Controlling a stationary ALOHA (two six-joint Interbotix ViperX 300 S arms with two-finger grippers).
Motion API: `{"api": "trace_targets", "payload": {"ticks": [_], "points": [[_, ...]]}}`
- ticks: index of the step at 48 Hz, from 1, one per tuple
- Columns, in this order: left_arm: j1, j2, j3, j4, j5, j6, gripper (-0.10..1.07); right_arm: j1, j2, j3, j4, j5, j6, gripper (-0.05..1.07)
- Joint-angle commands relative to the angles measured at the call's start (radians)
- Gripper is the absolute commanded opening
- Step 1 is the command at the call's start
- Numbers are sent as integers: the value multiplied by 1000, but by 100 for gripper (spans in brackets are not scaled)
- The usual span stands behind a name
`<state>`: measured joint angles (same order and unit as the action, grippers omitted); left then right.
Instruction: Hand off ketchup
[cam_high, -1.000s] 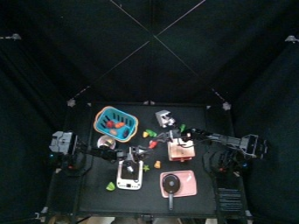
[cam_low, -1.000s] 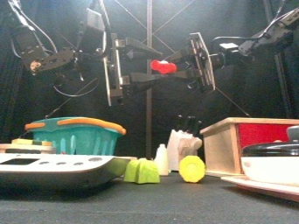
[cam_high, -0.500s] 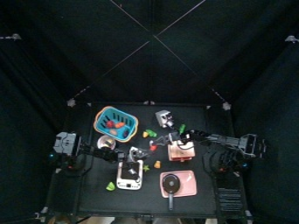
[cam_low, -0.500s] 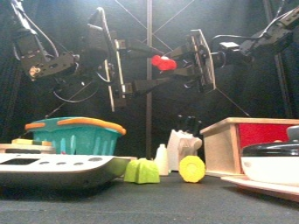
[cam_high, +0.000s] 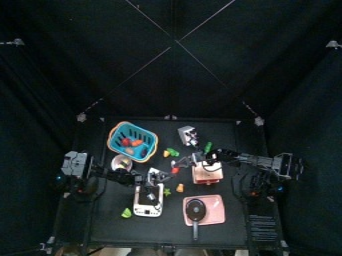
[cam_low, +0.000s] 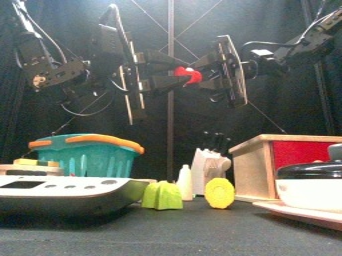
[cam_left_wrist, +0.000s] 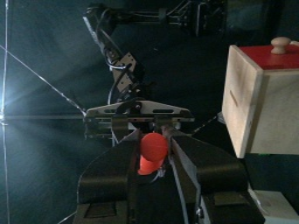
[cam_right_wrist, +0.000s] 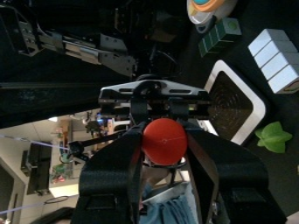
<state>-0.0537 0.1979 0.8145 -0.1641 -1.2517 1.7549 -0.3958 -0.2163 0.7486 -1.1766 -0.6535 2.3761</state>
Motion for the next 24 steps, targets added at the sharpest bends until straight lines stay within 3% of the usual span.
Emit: {"api": "trace_targets", "payload": {"ticks": [1, 12, 24], "points": [[9, -6, -17, -6, 2, -2, 55, 8, -17, -29, -2, -5, -3, 66], [8, -9, -12, -6, 2, -3, 55, 8, -17, -32, -55, 54, -2, 73], [8, -12, -12, -8, -2, -5, 55, 8, -25, -35, -83, 98, 2, 93]]}}
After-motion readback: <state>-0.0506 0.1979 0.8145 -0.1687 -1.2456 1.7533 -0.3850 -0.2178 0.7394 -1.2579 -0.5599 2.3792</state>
